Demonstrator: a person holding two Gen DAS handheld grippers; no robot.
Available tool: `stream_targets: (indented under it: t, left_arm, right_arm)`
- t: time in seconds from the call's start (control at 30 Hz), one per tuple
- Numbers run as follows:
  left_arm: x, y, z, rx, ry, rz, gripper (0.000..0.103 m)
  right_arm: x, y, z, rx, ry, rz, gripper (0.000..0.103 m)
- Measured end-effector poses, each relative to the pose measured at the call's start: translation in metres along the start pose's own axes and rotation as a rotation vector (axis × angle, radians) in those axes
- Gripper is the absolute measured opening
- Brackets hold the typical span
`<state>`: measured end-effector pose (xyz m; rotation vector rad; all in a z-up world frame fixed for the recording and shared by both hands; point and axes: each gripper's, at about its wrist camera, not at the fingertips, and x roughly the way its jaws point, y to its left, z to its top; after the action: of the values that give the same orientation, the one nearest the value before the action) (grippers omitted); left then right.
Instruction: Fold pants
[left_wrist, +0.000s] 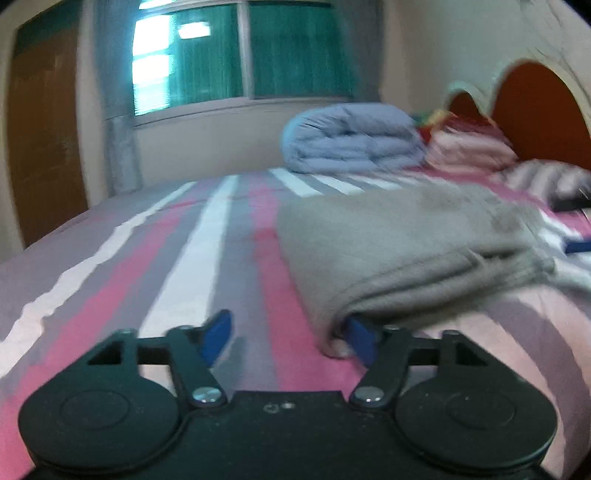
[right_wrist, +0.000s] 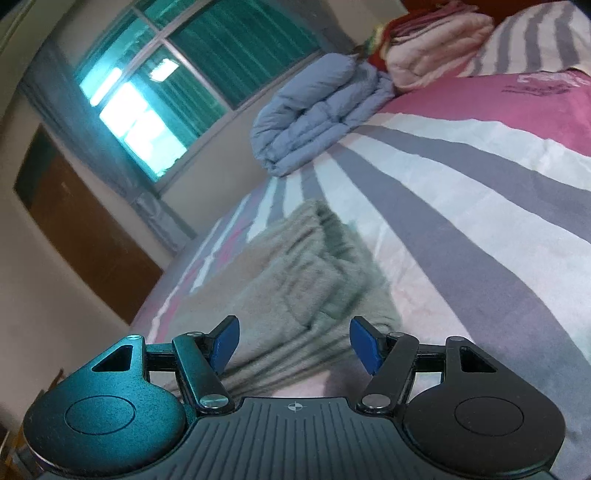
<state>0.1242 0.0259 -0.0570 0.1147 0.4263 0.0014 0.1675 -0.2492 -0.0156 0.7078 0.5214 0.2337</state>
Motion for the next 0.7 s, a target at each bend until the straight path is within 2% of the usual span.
stream_targets:
  t: [0.1,0.27,0.4,0.53,0.57,0.6,0.7]
  left_arm:
    - [0.005,0.012,-0.001,-0.057,0.013,0.0,0.07]
    - [-0.001,0.003,0.0,-0.04,0.003,-0.006,0.058]
    - [0.005,-0.004,-0.001,-0.002,0.028,-0.005,0.061]
    - [0.007,0.005,0.003,-0.039,0.002,0.031,0.065]
    - [0.003,0.015,0.004,-0.095,-0.031,0.058,0.07]
    - [0.0,0.024,0.004,-0.153,-0.055,0.057,0.07]
    - [0.002,0.019,0.004,-0.124,-0.027,0.068,0.065]
  right_arm:
    - [0.011,-0.006,0.003,0.043,0.014,0.01,0.066]
    - [0.031,-0.015,0.006,0.109,0.031,0.019,0.066]
    - [0.033,-0.017,0.005,0.132,0.016,0.028,0.066]
    - [0.027,-0.013,0.002,0.108,0.014,0.039,0.066]
    - [0.025,-0.012,0.002,0.098,0.015,0.039,0.066]
    - [0.024,-0.011,0.002,0.089,0.019,0.036,0.066]
    - [0.021,-0.01,0.002,0.077,0.019,0.034,0.066]
